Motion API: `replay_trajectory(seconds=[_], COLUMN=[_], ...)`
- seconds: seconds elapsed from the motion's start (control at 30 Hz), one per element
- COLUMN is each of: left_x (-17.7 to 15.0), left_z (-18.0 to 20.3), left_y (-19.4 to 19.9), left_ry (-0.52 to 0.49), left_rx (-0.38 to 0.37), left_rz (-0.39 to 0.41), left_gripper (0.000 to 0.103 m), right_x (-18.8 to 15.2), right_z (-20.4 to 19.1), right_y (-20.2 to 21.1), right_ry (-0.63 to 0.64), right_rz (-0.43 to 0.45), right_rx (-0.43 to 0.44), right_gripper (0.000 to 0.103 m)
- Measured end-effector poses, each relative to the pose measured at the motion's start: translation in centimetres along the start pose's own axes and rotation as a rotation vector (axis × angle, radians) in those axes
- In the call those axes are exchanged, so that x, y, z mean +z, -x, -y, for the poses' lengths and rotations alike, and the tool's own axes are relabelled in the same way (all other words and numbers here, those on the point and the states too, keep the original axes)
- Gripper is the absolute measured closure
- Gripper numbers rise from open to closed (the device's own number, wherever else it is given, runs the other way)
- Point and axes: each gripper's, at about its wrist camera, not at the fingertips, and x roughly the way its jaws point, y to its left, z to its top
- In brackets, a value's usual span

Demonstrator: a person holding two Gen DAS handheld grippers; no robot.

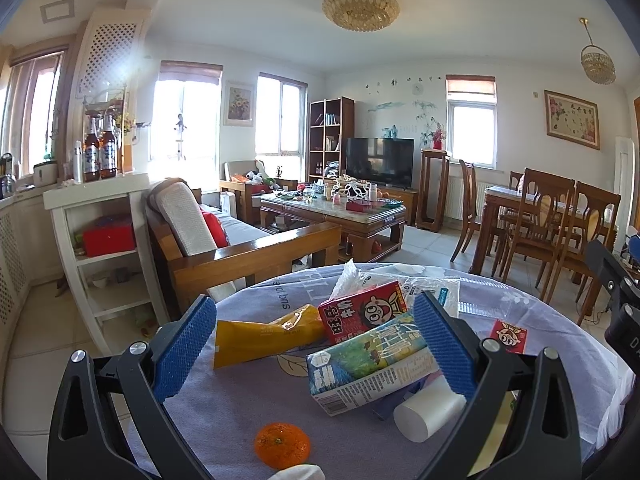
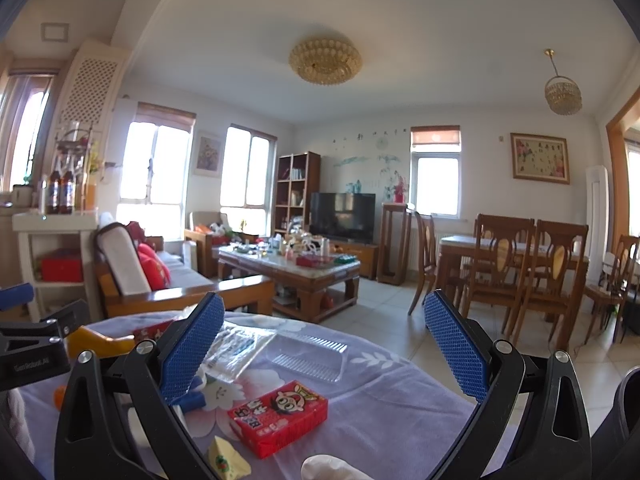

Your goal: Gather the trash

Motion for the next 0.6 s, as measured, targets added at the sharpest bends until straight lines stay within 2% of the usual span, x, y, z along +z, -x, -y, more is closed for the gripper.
replay_trajectory(seconds=[0.17, 0.3, 0.4, 0.53, 0.6], left_x=[0.0, 0.0, 0.3, 0.6, 0.4], left_z=[-0.3, -1.0, -2.6, -5.6, -7.3], left_y=[-0.5, -0.4, -1.2, -3.4, -4.4], left_ry=[0.009, 0.037, 0.020, -0.095, -0.106], left_rx=[-0.059, -0.067, -0.142, -0.155, -0.175], left_rz=[-0.036, -0.045, -0.106, -0.245, -0.309], left_gripper=[0.005, 0.005, 0.005, 0.005, 0.005], right_x=[-0.4, -0.7, -0.9, -1.3, -1.5], right_z=[0.2, 0.3, 0.3, -0.9, -1.6], right_y=[-1.0, -1.7, -2.4, -3.8, -4.0], right_ry=[-0.018, -0.040, -0.059, -0.030, 0.004], right_rz=[-0.065, -0.108, -0.153, -0.286, -0.338], right_rx=[0.047, 0.105, 0.181, 0.339, 0.362], right_gripper=[0.004, 0.004, 0.004, 0.004, 0.004])
